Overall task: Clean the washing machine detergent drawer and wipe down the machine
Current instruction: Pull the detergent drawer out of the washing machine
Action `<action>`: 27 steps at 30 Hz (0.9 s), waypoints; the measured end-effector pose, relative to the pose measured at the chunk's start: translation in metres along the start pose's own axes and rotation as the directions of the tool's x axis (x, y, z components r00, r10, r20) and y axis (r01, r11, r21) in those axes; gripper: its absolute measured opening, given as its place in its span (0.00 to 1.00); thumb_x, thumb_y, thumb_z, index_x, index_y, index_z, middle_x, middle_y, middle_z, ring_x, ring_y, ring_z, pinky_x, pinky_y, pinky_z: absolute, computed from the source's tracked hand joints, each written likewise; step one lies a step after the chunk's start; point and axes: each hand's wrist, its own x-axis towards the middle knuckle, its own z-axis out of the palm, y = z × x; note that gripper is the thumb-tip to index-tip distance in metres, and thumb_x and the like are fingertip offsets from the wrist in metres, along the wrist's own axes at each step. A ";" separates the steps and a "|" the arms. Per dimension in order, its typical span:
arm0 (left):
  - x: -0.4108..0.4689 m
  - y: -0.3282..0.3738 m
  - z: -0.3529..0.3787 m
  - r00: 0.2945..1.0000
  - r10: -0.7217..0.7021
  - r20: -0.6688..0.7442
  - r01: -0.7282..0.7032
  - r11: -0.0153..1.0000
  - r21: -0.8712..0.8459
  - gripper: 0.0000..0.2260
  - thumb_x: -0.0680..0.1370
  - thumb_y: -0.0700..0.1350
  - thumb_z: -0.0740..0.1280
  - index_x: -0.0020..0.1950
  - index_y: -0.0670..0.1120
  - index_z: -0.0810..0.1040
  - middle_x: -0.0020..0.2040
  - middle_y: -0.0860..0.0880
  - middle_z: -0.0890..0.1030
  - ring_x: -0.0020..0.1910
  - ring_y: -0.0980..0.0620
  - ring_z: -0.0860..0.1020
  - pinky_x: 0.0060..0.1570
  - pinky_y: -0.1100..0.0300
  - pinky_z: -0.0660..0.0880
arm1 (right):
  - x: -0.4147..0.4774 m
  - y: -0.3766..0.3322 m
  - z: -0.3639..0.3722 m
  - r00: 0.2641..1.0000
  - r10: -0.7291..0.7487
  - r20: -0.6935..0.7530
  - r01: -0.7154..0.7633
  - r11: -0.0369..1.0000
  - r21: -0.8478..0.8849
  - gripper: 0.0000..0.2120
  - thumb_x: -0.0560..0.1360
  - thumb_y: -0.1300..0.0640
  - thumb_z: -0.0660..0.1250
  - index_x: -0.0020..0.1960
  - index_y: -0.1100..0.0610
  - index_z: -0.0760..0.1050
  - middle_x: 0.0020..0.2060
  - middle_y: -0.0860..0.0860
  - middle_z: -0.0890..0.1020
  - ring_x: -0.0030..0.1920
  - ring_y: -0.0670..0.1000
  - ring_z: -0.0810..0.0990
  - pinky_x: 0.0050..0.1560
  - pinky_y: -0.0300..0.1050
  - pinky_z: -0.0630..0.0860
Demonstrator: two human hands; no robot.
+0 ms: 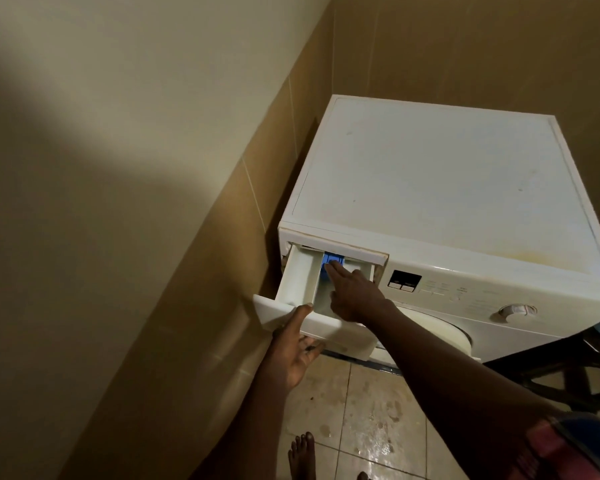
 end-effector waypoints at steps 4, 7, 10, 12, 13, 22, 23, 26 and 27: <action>0.004 0.001 -0.004 1.000 -0.003 0.023 0.002 1.000 0.020 0.26 0.75 0.42 0.72 0.69 0.46 0.65 0.62 0.37 0.77 0.61 0.40 0.77 0.65 0.39 0.73 | 0.003 -0.002 0.002 1.000 0.019 0.008 -0.019 0.999 -0.040 0.33 0.78 0.56 0.61 0.78 0.54 0.48 0.78 0.51 0.52 0.68 0.59 0.65 0.63 0.57 0.70; 0.003 0.003 -0.004 0.999 -0.012 0.032 0.011 0.999 0.046 0.25 0.75 0.42 0.72 0.69 0.46 0.66 0.62 0.37 0.77 0.62 0.39 0.77 0.63 0.39 0.74 | 0.004 -0.004 0.001 0.999 0.039 -0.004 -0.039 0.998 -0.051 0.31 0.78 0.55 0.61 0.77 0.54 0.51 0.77 0.50 0.55 0.69 0.58 0.65 0.64 0.58 0.68; 0.004 0.004 -0.004 0.999 -0.025 0.019 0.024 0.997 0.073 0.26 0.75 0.43 0.73 0.70 0.45 0.66 0.63 0.36 0.77 0.61 0.39 0.78 0.60 0.40 0.77 | 0.006 -0.003 0.000 0.999 0.043 0.013 -0.042 0.998 -0.052 0.32 0.78 0.55 0.61 0.77 0.53 0.51 0.77 0.49 0.56 0.68 0.58 0.68 0.64 0.58 0.69; 0.003 0.005 -0.003 1.000 -0.026 0.016 0.024 0.997 0.076 0.27 0.74 0.43 0.73 0.70 0.44 0.67 0.63 0.36 0.77 0.61 0.39 0.78 0.58 0.42 0.78 | 0.007 -0.001 -0.003 0.999 0.050 0.020 -0.048 0.997 -0.061 0.32 0.77 0.54 0.62 0.77 0.51 0.52 0.76 0.49 0.61 0.67 0.57 0.71 0.62 0.56 0.72; 0.002 0.006 -0.003 1.000 -0.023 0.014 0.021 0.997 0.072 0.27 0.74 0.43 0.73 0.70 0.44 0.67 0.63 0.36 0.77 0.61 0.39 0.78 0.58 0.42 0.78 | 0.008 0.000 -0.005 0.998 0.057 0.020 -0.056 0.996 -0.070 0.32 0.77 0.53 0.62 0.77 0.50 0.52 0.74 0.50 0.64 0.66 0.56 0.72 0.60 0.55 0.72; -0.007 0.006 0.009 0.998 0.013 -0.064 -0.011 0.999 0.040 0.24 0.75 0.37 0.70 0.68 0.40 0.64 0.60 0.36 0.74 0.60 0.37 0.75 0.64 0.37 0.73 | 0.006 -0.004 -0.003 0.997 0.072 0.027 -0.069 0.995 -0.071 0.32 0.76 0.51 0.65 0.76 0.50 0.56 0.73 0.49 0.65 0.65 0.57 0.73 0.58 0.56 0.73; -0.010 0.004 0.008 0.997 0.015 -0.069 -0.012 0.999 0.038 0.23 0.76 0.37 0.69 0.67 0.40 0.64 0.58 0.36 0.74 0.60 0.37 0.75 0.64 0.36 0.73 | 0.004 -0.005 -0.002 0.998 0.065 0.016 -0.064 0.996 -0.065 0.31 0.75 0.51 0.65 0.75 0.51 0.58 0.72 0.50 0.67 0.64 0.57 0.74 0.57 0.55 0.74; -0.020 -0.001 0.002 0.997 0.018 -0.074 -0.017 1.000 0.026 0.21 0.76 0.37 0.69 0.66 0.39 0.65 0.54 0.37 0.75 0.54 0.38 0.77 0.62 0.36 0.73 | -0.003 -0.009 0.004 0.999 0.047 -0.011 -0.048 0.998 -0.047 0.27 0.75 0.53 0.65 0.73 0.52 0.63 0.69 0.50 0.71 0.63 0.56 0.75 0.56 0.53 0.74; -0.025 -0.002 -0.001 0.997 0.021 -0.076 -0.019 1.000 0.022 0.21 0.76 0.37 0.69 0.66 0.38 0.65 0.54 0.36 0.75 0.54 0.38 0.77 0.61 0.36 0.74 | -0.006 -0.010 0.005 0.999 0.039 -0.018 -0.040 0.998 -0.039 0.26 0.75 0.53 0.65 0.72 0.52 0.63 0.69 0.51 0.71 0.63 0.55 0.75 0.56 0.52 0.75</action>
